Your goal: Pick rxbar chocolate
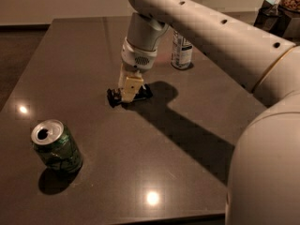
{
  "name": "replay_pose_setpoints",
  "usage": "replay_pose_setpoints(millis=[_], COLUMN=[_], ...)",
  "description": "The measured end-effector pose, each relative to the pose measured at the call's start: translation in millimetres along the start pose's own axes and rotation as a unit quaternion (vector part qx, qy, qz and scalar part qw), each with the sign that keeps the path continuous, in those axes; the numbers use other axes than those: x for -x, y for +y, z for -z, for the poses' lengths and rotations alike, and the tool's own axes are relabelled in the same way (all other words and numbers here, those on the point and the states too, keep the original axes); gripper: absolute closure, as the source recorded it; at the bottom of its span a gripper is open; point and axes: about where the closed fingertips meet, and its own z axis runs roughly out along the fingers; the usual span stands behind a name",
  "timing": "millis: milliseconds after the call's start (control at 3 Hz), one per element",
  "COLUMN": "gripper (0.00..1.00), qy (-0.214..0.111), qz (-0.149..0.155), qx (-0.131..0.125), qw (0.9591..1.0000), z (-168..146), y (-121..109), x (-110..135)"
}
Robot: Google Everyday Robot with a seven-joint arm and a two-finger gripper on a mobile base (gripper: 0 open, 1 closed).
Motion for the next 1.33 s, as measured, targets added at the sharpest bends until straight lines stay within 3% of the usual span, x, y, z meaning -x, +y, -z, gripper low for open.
replay_pose_setpoints(millis=[333, 1333], gripper=[1.00, 1.00], qy=[-0.009, -0.078], qz=[-0.001, 0.019], qx=[0.001, -0.026], qw=[1.0000, 0.9965], z=[3.6, 75.2], y=[2.6, 21.9], x=[-1.1, 17.9])
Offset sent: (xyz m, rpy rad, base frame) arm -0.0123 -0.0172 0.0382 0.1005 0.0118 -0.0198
